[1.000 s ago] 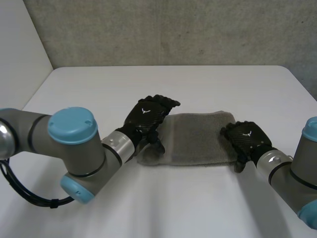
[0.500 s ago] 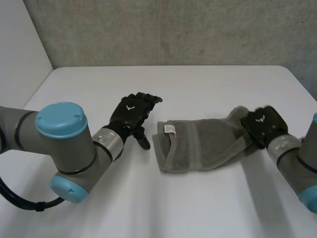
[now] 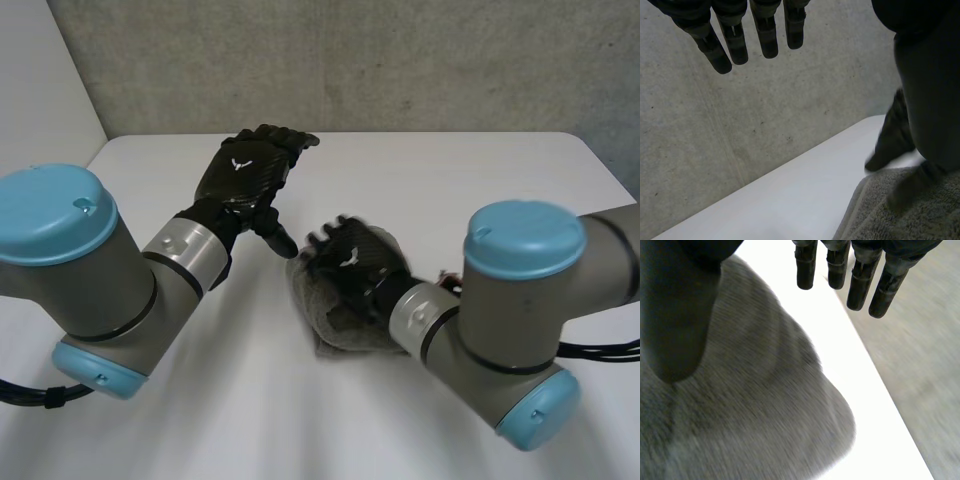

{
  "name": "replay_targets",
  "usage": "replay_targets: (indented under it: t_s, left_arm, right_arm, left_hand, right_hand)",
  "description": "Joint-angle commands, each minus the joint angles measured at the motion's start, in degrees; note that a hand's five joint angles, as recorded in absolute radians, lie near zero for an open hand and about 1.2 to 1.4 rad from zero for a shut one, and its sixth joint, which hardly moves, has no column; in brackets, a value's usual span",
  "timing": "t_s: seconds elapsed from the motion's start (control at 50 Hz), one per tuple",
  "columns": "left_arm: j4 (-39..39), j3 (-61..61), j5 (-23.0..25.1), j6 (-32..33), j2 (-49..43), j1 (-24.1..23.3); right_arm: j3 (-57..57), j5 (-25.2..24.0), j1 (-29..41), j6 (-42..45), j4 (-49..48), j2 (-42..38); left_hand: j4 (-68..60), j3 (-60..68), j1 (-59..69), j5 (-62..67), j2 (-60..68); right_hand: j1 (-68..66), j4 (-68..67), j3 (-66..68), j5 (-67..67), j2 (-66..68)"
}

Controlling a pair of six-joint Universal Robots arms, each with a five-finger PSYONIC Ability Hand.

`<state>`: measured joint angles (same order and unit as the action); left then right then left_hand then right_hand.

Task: Fold the towel.

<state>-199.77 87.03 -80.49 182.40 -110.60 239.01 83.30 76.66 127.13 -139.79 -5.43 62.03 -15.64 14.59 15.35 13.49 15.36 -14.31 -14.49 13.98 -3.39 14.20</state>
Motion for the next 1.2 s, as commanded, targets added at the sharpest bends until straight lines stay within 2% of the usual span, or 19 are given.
replay_targets:
  t_s: [0.02,0.06,0.2,0.32,0.44,0.58,0.62,0.72,0.78,0.82,0.84,0.88,0.9,0.92,0.94,0.98,1.04,1.08,1.2]
  left_arm:
    - [-0.1,-2.3,0.0,-0.4,-2.5,-1.5]
    - [0.1,-3.4,0.0,-1.3,-5.1,-3.5]
    - [0.2,-3.5,-0.1,-1.9,-10.9,-4.9]
    - [1.0,-2.9,-1.4,-1.3,-16.6,-5.8]
    - [3.9,-3.0,-2.6,-1.2,-18.2,-5.8]
    - [5.2,-3.4,-2.6,-1.3,-15.7,-5.4]
    - [5.4,-3.5,-2.6,-1.4,-14.1,-5.4]
    - [5.8,-4.2,-2.5,-1.3,-8.3,-5.0]
    - [6.1,-5.2,-2.5,-1.5,-3.4,-4.7]
    - [8.6,-6.7,-2.6,-1.7,2.0,-3.6]
    - [8.6,-6.7,-2.6,-1.7,2.1,-3.5]
    - [11.1,-8.2,-2.7,-2.0,4.7,-2.4]
    - [14.3,-10.0,-3.4,-2.2,7.0,-0.9]
    - [18.2,-12.3,-5.0,-3.0,8.7,0.7]
    - [18.2,-12.3,-5.0,-3.0,8.7,0.8]
    - [26.0,-17.1,-8.7,-6.1,9.9,3.4]
    - [29.4,-19.0,-9.9,-7.7,10.0,4.1]
    - [34.2,-21.3,-10.4,-9.6,10.1,4.5]
    - [35.9,-21.6,-10.7,-9.4,10.3,4.8]
  right_arm:
    - [4.4,6.6,-7.8,-15.8,0.2,7.9]
    - [5.1,6.0,-8.8,-18.3,0.2,8.5]
    - [5.8,3.0,-11.7,-23.2,0.3,7.3]
    - [4.0,1.5,-12.3,-23.4,0.3,-1.3]
    - [0.7,1.8,-12.4,-23.9,1.6,-8.8]
    - [-1.4,1.7,-12.3,-23.9,4.0,-9.6]
    - [-1.8,1.7,-12.3,-24.0,4.3,-8.7]
    - [-3.9,1.8,-12.5,-28.3,4.8,3.0]
    - [-4.8,2.3,-12.7,-30.3,4.8,5.6]
    - [-7.0,2.8,-13.7,-33.3,5.2,9.8]
    - [-7.0,2.8,-13.7,-33.4,5.2,9.8]
    - [-8.6,5.0,-15.6,-34.7,6.1,14.8]
    - [-8.6,5.0,-15.6,-34.7,6.1,14.8]
    - [-9.0,7.3,-17.1,-34.8,6.9,17.2]
    - [-9.0,7.3,-17.1,-34.8,6.9,17.3]
    - [-9.2,12.1,-18.8,-34.5,7.6,20.0]
    - [-9.1,14.8,-19.2,-34.3,8.2,20.3]
    - [-9.0,15.1,-19.4,-34.3,8.6,20.5]
    - [-9.4,15.0,-19.4,-34.3,10.0,20.2]
  left_hand:
    - [3.2,-2.2,-3.0,-11.1,-3.0]
    - [3.2,-2.2,-3.0,-11.1,-3.0]
    - [3.1,-2.0,-2.8,-10.9,-2.8]
    - [3.1,-2.0,-2.8,-10.9,-2.8]
    - [3.2,-2.2,-3.0,-11.1,-3.0]
    - [3.4,-2.4,-3.1,-11.3,-3.1]
    - [3.6,-2.5,-3.3,-11.4,-3.3]
    - [3.9,-2.9,-3.6,-11.8,-3.6]
    - [4.4,-3.4,-4.1,-12.3,-4.1]
    - [4.7,-3.7,-4.5,-12.6,-4.5]
    - [4.8,-3.7,-4.5,-12.6,-4.5]
    - [4.8,-3.7,-4.5,-12.6,-4.5]
    - [4.8,-3.7,-4.5,-12.6,-4.5]
    - [4.9,-3.9,-4.6,-12.8,-4.6]
    - [4.9,-3.9,-4.6,-12.8,-4.6]
    - [4.9,-3.9,-4.6,-12.8,-4.6]
    - [4.9,-3.9,-4.6,-12.8,-4.6]
    - [4.9,-3.9,-4.6,-12.8,-4.6]
    - [4.9,-3.9,-4.6,-12.8,-4.6]
  right_hand:
    - [4.3,4.5,-4.0,3.4,-4.2]
    - [4.3,4.5,-4.0,3.4,-4.2]
    - [4.3,4.5,-4.0,3.4,-4.2]
    - [4.3,4.5,-4.0,3.4,-4.2]
    - [4.3,4.5,-4.0,3.4,-4.2]
    - [4.3,4.5,-4.0,3.4,-4.2]
    - [4.3,4.5,-4.0,3.4,-4.2]
    - [4.3,4.5,-4.0,3.4,-4.2]
    - [4.3,4.5,-4.0,3.4,-4.2]
    - [4.3,4.5,-4.0,3.4,-4.2]
    - [4.3,4.5,-4.0,3.4,-4.2]
    - [4.3,4.5,-4.0,3.4,-4.2]
    - [4.3,4.5,-4.0,3.4,-4.2]
    - [4.3,4.5,-4.0,3.4,-4.2]
    - [4.3,4.5,-4.0,3.4,-4.2]
    - [4.3,4.5,-4.0,3.4,-4.2]
    - [4.3,4.5,-4.0,3.4,-4.2]
    - [4.3,4.5,-4.0,3.4,-4.2]
    - [4.3,4.5,-4.0,3.4,-4.2]
